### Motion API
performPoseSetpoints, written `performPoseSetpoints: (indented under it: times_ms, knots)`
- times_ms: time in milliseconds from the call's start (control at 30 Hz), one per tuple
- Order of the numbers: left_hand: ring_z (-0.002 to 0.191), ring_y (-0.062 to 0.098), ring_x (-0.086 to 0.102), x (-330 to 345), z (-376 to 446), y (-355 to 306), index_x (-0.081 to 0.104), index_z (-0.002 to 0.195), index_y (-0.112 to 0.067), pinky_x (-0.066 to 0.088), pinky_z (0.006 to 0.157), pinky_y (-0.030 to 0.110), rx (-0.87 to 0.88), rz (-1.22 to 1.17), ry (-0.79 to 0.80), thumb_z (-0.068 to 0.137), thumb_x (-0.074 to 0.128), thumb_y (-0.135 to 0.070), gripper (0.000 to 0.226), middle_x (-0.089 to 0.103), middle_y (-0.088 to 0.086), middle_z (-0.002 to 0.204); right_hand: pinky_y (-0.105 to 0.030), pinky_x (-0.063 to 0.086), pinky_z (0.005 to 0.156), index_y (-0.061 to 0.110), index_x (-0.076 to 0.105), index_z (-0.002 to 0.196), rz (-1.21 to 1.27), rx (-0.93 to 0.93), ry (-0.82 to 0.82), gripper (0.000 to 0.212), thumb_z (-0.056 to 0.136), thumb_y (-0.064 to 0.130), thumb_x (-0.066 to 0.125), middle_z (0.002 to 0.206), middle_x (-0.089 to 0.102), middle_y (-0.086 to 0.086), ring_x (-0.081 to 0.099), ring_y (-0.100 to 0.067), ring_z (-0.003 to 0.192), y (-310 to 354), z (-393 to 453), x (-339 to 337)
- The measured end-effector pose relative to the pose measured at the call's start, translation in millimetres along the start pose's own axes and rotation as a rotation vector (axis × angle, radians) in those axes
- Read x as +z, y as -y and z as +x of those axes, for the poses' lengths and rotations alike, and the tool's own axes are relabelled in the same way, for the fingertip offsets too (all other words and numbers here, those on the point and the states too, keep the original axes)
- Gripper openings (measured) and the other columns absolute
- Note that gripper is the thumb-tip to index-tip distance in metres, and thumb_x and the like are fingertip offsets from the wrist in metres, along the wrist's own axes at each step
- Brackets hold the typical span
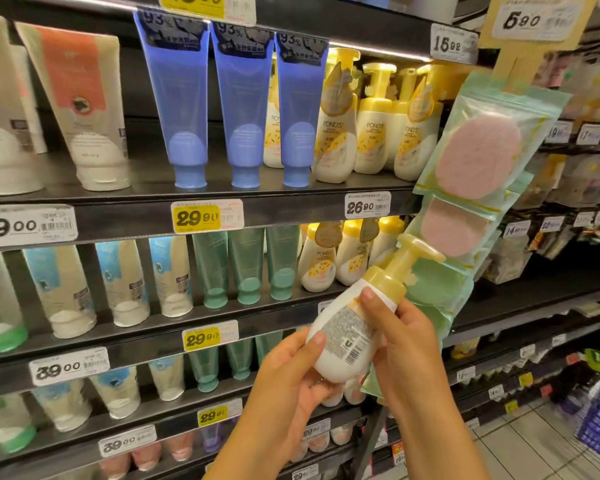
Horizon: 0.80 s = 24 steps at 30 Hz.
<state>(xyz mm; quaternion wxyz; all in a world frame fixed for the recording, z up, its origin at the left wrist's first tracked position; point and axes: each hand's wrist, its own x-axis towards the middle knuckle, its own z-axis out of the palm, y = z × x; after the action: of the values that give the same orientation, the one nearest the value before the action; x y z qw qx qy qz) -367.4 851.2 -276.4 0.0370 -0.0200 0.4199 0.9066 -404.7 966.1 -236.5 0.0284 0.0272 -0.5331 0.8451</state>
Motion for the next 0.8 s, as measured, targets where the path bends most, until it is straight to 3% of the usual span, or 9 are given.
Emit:
performPoseSetpoints:
  times_ms: [100, 267, 400, 567, 700, 800]
  knots:
    - [0.093, 0.032, 0.069, -1, -1, -3, 0.065, 0.107, -0.004, 0.058, 0.066, 0.037, -0.066, -0.004, 0.008, 0.071, 0.066, -0.023, 0.042, 0.071, 0.018, 0.105, -0.031, 0.058, 0.069, 0.007, 0.062, 0.102, 0.078, -0.034, 0.001, 0.041, 0.064, 0.019, 0.069, 0.083, 0.072, -0.005, 0.069, -0.017, 0.078, -1, 2, 0]
    - [0.094, 0.028, 0.069, -2, 1, -2, 0.06, 0.112, -0.006, 0.057, 0.069, 0.034, 0.04, 0.125, -0.081, 0.067, 0.069, -0.019, 0.048, 0.07, 0.014, 0.107, -0.028, 0.054, 0.064, 0.008, 0.057, 0.108, 0.094, 0.013, 0.004, 0.027, 0.081, 0.005, 0.062, 0.086, 0.067, -0.006, 0.066, -0.014, 0.074, -4, 7, 3]
    - [0.094, 0.028, 0.069, 0, 1, 0, 0.059, 0.11, -0.008, 0.057, 0.07, 0.033, 0.048, 0.153, -0.123, 0.068, 0.071, -0.016, 0.045, 0.068, 0.013, 0.11, -0.026, 0.049, 0.061, 0.006, 0.062, 0.101, 0.034, -0.018, -0.041, 0.038, 0.068, 0.025, 0.069, 0.076, 0.066, 0.0, 0.062, -0.01, 0.069, -7, 7, 3]
    - [0.092, 0.038, 0.069, 2, 1, -8, 0.062, 0.103, 0.001, 0.059, 0.068, 0.045, -0.144, -0.142, -0.114, 0.072, 0.063, -0.025, 0.041, 0.07, 0.022, 0.102, -0.024, 0.053, 0.063, 0.007, 0.064, 0.098, 0.146, -0.043, 0.009, 0.035, 0.067, 0.023, 0.064, 0.076, 0.067, 0.0, 0.063, -0.011, 0.07, -1, 9, -2]
    - [0.097, 0.047, 0.064, 3, 2, -16, 0.057, 0.113, 0.006, 0.058, 0.06, 0.044, -0.307, -0.348, -0.028, 0.074, 0.061, -0.022, 0.048, 0.062, 0.032, 0.113, -0.03, 0.057, 0.065, 0.007, 0.062, 0.098, 0.224, -0.016, 0.094, 0.031, 0.07, 0.02, 0.06, 0.077, 0.07, -0.004, 0.066, -0.014, 0.071, 2, 7, 2]
    - [0.098, 0.045, 0.064, 0, 0, -18, 0.057, 0.116, 0.008, 0.058, 0.066, 0.046, -0.305, -0.396, 0.06, 0.075, 0.062, -0.019, 0.049, 0.057, 0.032, 0.122, -0.034, 0.058, 0.067, 0.004, 0.059, 0.102, 0.3, -0.004, 0.116, 0.031, 0.074, 0.018, 0.057, 0.078, 0.072, -0.006, 0.069, -0.016, 0.071, 4, 8, 5]
